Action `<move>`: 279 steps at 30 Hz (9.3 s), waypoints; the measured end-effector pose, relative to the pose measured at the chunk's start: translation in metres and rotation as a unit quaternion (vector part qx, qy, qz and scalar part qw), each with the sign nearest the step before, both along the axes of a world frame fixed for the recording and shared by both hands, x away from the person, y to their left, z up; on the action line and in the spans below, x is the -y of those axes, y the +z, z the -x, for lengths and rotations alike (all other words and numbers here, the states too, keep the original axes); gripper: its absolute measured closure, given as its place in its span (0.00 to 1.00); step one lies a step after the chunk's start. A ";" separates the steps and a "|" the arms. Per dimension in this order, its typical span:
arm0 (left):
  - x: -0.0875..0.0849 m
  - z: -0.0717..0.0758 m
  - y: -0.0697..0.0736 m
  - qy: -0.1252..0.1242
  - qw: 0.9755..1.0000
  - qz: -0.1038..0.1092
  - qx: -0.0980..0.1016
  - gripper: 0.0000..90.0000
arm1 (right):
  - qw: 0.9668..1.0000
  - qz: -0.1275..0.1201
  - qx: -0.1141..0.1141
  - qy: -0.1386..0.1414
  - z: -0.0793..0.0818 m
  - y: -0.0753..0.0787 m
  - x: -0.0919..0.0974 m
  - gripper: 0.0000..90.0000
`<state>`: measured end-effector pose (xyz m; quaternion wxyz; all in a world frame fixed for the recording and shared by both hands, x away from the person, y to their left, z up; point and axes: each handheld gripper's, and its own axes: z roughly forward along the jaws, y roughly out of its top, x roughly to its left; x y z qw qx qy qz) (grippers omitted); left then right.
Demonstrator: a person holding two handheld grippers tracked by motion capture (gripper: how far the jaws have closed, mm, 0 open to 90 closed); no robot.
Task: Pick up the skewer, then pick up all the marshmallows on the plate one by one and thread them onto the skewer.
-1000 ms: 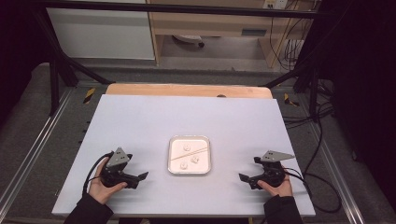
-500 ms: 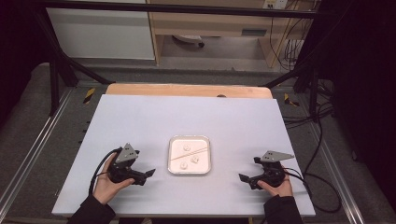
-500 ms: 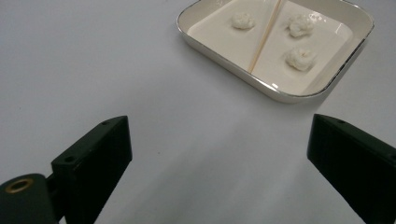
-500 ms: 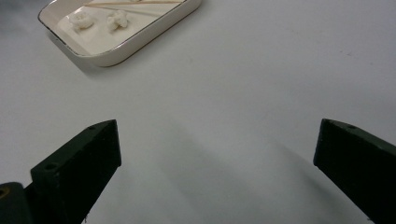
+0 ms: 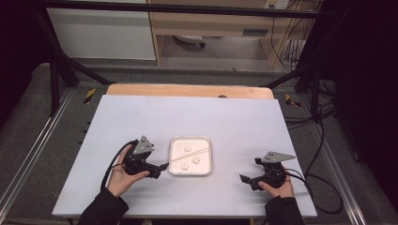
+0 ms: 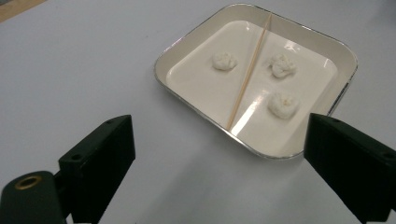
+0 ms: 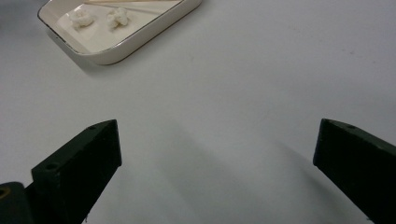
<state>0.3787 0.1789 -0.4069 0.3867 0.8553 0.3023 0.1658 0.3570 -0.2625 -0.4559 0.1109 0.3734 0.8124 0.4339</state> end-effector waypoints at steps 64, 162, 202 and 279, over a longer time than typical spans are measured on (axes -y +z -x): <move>0.071 -0.043 -0.034 -0.065 0.996 -0.051 -0.042 0.97 | 1.000 0.001 -0.005 0.003 0.000 -0.002 -0.002 0.02; 0.129 0.009 0.001 -0.189 0.978 -0.071 -0.053 0.98 | 0.810 0.382 0.289 0.338 0.008 0.027 -0.114 0.98; 0.132 0.008 -0.002 -0.185 0.963 -0.167 -0.106 0.98 | 0.771 0.435 0.302 0.353 0.013 0.036 -0.123 0.99; -0.024 0.046 -0.025 0.006 0.998 0.047 -0.039 0.98 | 1.000 0.008 0.017 -0.019 -0.030 0.051 -0.107 0.01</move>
